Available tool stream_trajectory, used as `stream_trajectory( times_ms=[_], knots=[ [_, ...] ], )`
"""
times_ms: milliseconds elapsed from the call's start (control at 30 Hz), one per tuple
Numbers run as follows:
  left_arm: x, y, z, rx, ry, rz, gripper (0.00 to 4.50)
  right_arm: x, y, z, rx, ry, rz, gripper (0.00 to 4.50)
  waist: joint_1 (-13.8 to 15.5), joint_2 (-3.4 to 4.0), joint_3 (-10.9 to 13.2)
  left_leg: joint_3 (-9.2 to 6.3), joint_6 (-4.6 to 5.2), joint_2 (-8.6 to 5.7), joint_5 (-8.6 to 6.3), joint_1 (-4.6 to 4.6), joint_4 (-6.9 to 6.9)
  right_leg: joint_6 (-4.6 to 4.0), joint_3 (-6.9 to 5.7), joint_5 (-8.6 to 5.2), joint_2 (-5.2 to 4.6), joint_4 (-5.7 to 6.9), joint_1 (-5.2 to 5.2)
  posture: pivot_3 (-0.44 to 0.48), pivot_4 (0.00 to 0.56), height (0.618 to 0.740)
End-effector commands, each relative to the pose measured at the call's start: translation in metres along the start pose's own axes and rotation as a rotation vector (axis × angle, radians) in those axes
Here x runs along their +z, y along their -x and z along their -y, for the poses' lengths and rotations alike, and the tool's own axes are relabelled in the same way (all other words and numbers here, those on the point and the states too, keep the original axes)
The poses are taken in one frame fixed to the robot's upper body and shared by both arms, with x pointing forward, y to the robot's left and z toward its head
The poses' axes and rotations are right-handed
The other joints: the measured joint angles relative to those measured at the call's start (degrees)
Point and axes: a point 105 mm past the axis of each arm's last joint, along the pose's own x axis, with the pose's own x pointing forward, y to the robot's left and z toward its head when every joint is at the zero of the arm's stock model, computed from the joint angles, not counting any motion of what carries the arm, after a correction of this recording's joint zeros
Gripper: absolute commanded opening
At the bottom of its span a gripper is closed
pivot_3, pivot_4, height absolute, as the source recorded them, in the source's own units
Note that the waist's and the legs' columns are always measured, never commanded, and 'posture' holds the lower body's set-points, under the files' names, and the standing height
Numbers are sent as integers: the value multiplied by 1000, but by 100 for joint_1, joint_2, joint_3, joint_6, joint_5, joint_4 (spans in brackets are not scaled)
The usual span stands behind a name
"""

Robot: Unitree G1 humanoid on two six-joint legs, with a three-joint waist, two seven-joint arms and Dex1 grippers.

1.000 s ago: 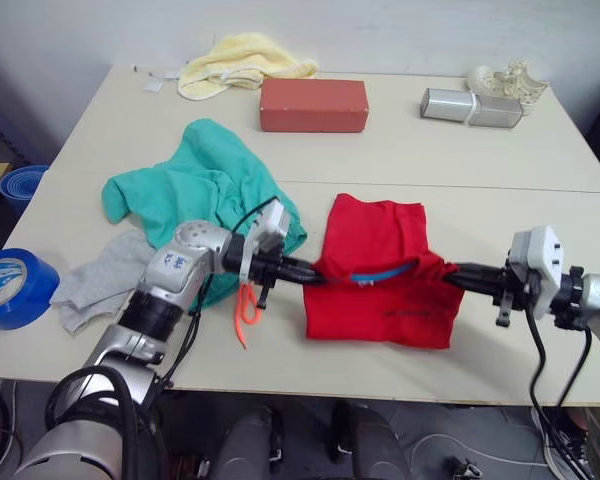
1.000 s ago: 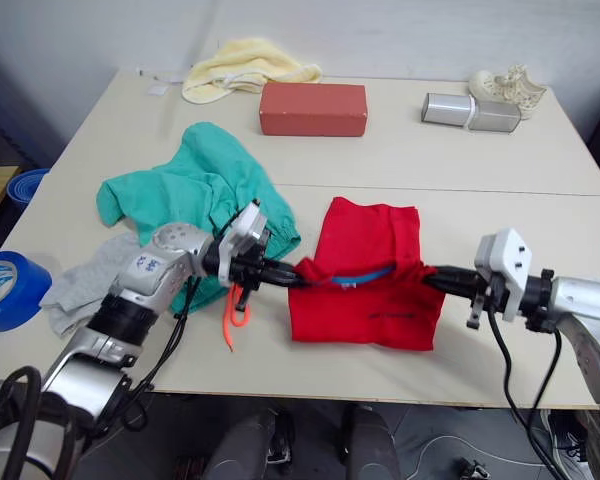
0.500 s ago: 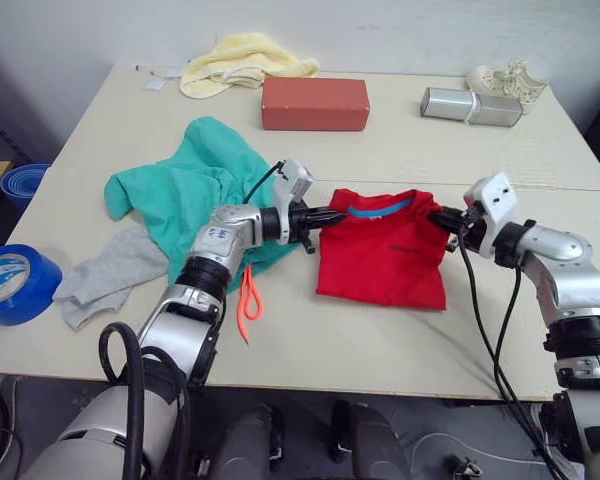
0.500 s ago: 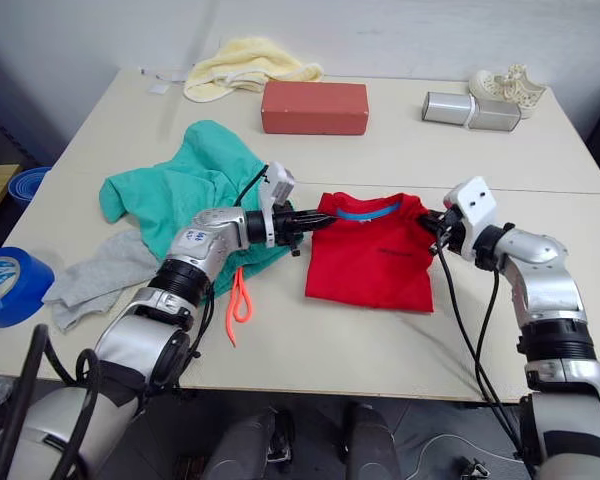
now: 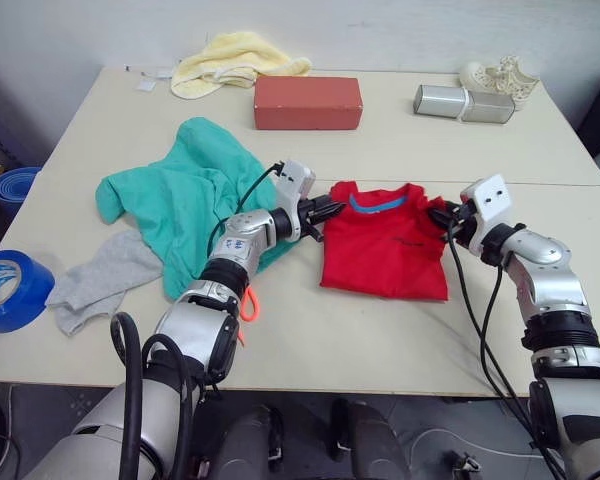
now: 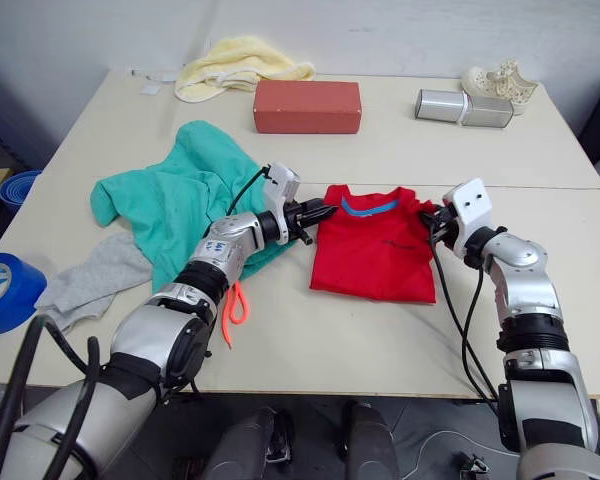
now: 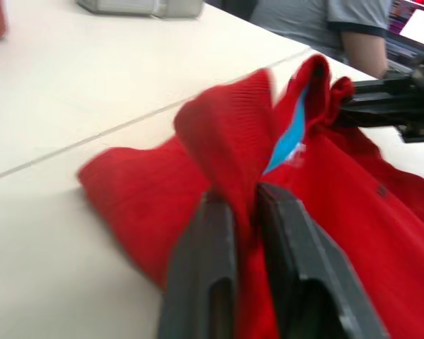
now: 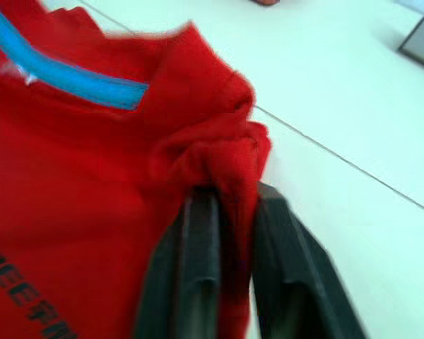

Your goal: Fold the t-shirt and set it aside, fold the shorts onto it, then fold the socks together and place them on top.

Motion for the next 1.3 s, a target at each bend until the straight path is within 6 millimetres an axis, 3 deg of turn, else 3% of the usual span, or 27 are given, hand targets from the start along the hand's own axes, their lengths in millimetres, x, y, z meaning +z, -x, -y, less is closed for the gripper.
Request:
stream_trajectory(
  times_ms=[33,200,267,367,433,533,700,800,1000,1300],
  knots=[
    [20,2,-5,33,-92,85,2171,17,13,18,-69,50,84,2035,2,0,0,0,0,0,0,0,0,0,-1,0,0,0,0,0,150,740],
    [44,21,-14,59,-285,181,3738,28,37,34,-111,113,131,3738,1,1,0,1,0,0,0,0,-1,0,0,0,0,0,0,0,150,740],
    [50,29,-8,-8,-338,204,4338,32,46,29,-61,118,144,4402,2,1,0,1,-1,0,-1,-1,-3,0,1,0,0,-1,-3,0,150,740],
    [55,41,2,-103,-427,226,4461,34,59,20,4,139,149,4485,-1,2,0,2,-2,1,-1,1,-3,0,3,0,2,-1,-2,0,150,740],
    [52,57,13,-212,-477,225,4461,42,70,-8,189,202,176,4485,2,6,-3,2,-4,3,-2,6,-2,0,4,0,2,-2,1,0,150,740],
    [33,97,41,-464,-586,178,4461,37,87,-73,524,219,148,4485,-12,12,-3,0,-12,8,-7,10,-8,-4,28,-2,6,-3,3,0,150,740],
    [15,136,61,-630,-479,107,4461,4,87,-125,671,243,39,4485,-36,7,0,0,-20,15,-13,19,4,-15,49,-8,4,-6,5,0,150,740],
    [9,149,65,-641,-459,62,4461,-9,77,-136,671,281,5,4485,10,9,-2,-3,-46,14,-28,27,4,-18,53,-7,-3,0,6,0,150,740],
    [-6,168,70,-645,-453,-12,4461,-19,44,-126,538,320,-42,4485,1,9,-1,-4,-48,9,-29,23,3,-23,58,-9,-9,2,-1,0,150,740],
    [-9,175,65,-580,-431,-31,4500,-21,42,-134,606,373,-31,1489,-11,10,-1,-8,-39,14,-24,25,2,-33,51,-15,-5,4,2,0,150,740]
  ],
)
